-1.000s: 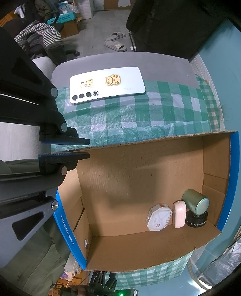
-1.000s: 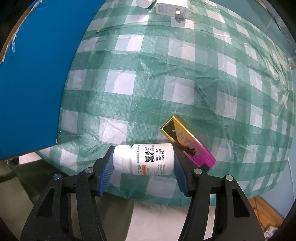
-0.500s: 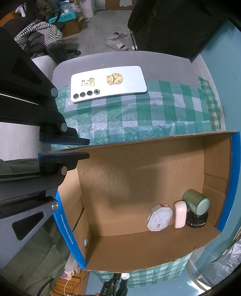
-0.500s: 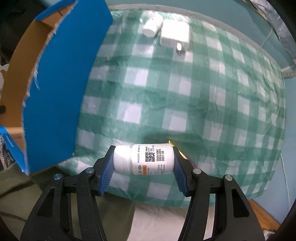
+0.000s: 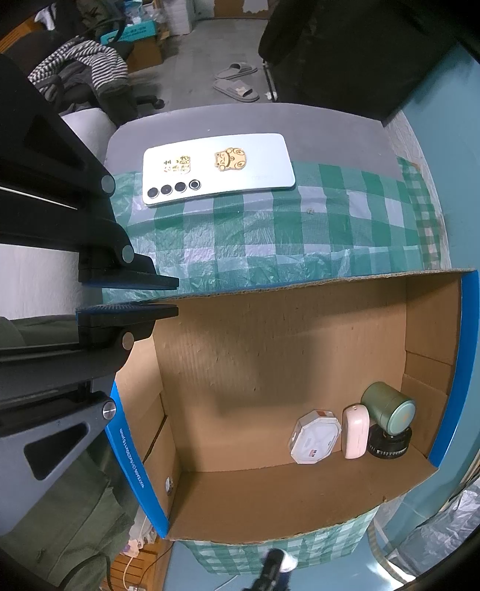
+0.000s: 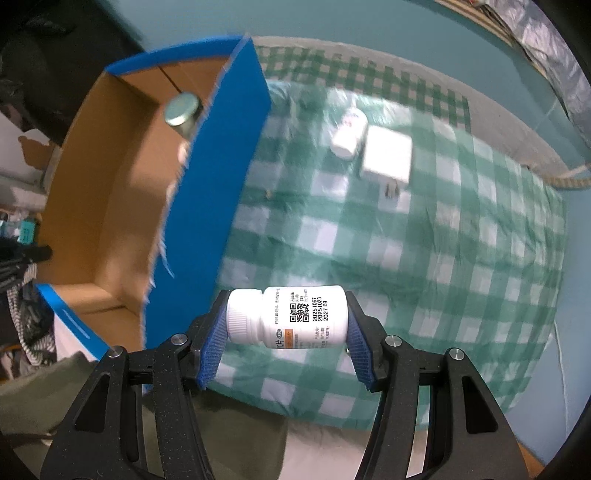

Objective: Organize rigid objects
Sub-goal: 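Carry the white pill bottle into the box and release it on the hexagonal box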

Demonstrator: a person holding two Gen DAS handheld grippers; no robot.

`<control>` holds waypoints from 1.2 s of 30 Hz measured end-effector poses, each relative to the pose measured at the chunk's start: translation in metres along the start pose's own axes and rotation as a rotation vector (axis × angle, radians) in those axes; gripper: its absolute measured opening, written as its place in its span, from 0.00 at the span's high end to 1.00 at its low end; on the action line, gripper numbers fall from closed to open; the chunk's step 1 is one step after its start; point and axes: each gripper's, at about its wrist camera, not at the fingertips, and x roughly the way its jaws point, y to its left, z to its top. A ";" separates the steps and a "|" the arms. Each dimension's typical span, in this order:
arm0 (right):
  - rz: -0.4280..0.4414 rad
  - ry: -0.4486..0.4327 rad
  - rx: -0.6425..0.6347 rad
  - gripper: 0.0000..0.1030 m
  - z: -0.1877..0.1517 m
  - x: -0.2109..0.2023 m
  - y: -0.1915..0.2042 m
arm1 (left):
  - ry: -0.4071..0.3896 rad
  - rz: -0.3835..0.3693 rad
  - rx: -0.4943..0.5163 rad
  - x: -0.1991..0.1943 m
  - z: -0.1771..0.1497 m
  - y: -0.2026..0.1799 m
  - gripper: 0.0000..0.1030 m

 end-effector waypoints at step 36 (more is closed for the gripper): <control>0.026 -0.077 -0.260 0.44 0.094 -0.014 0.101 | -0.012 0.002 -0.028 -0.002 0.006 0.004 0.93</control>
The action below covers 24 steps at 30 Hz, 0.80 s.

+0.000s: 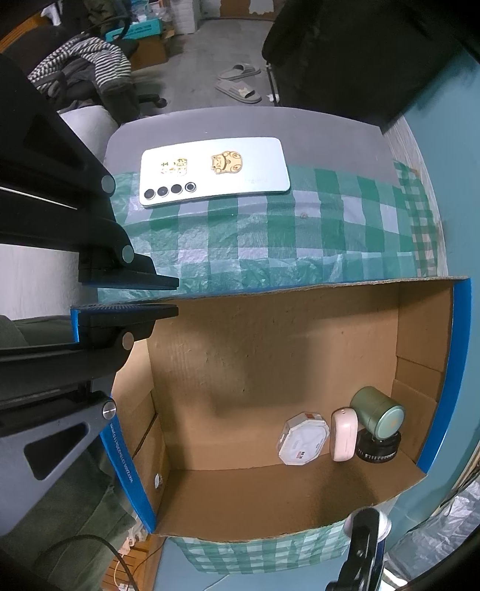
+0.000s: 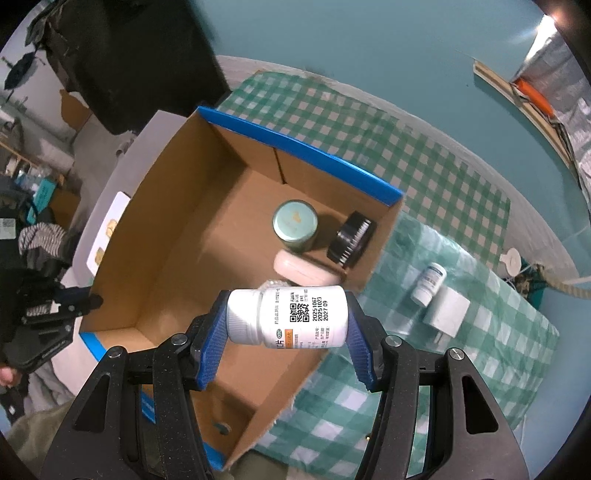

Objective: Organize rigid objects
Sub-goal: 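Carry the white pill bottle into the box and release it on the hexagonal box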

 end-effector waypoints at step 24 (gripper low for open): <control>-0.020 -0.045 0.076 0.41 0.003 -0.008 -0.014 | 0.005 0.003 -0.015 0.004 -0.008 0.001 0.93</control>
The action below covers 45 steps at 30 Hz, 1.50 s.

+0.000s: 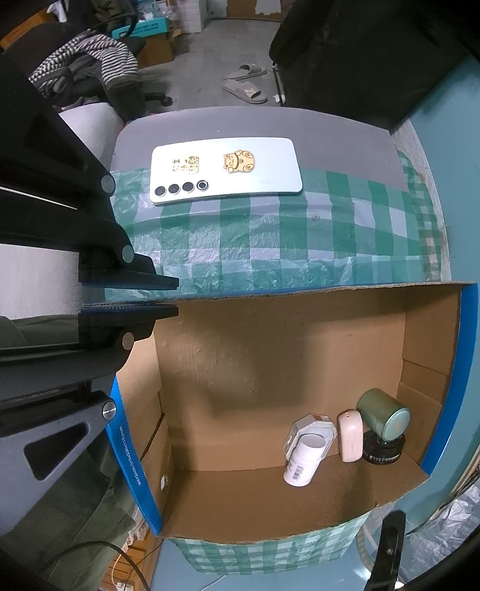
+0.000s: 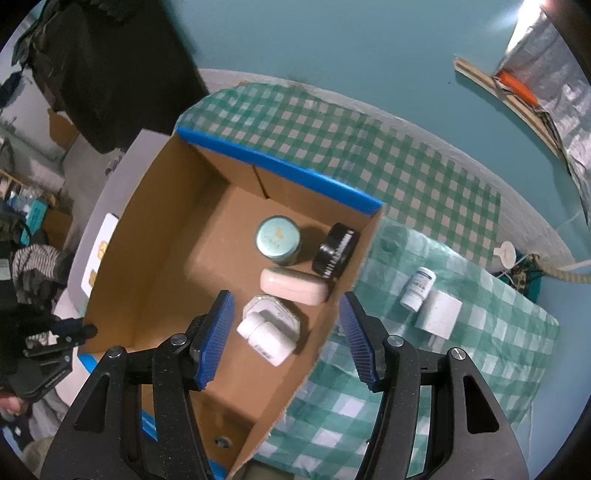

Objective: Organize rigid objects
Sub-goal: 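Carry the white pill bottle into the box and release it on the hexagonal box, then move the right gripper to the gold-pink lighter and grasp it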

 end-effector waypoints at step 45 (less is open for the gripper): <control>-0.035 0.181 0.009 0.40 -0.179 0.033 -0.108 | 0.003 0.018 0.005 0.001 -0.005 -0.007 0.93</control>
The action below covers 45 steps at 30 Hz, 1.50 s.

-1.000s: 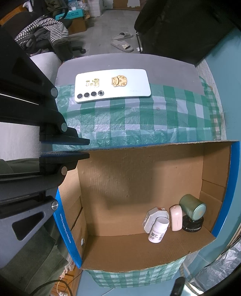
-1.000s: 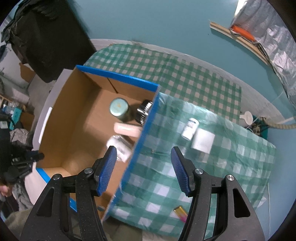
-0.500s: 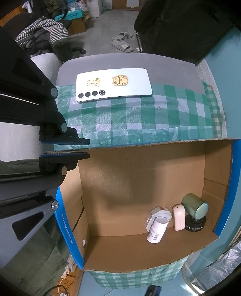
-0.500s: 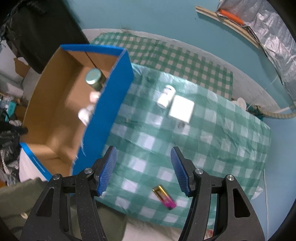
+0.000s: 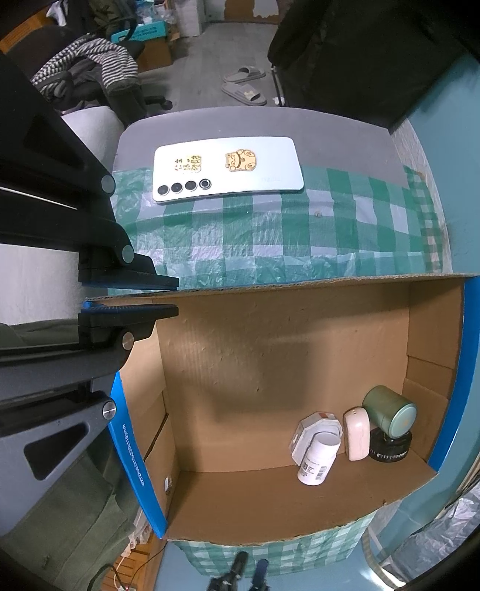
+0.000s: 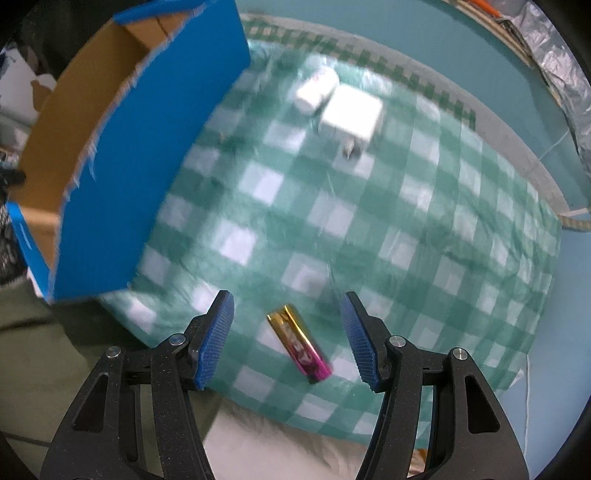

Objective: Organize rigid objects
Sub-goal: 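Move the right gripper to the gold-pink lighter and grasp it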

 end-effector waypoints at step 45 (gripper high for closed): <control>-0.002 0.113 0.189 0.79 -0.016 0.051 -0.027 | 0.003 0.003 -0.006 -0.002 0.004 0.000 0.93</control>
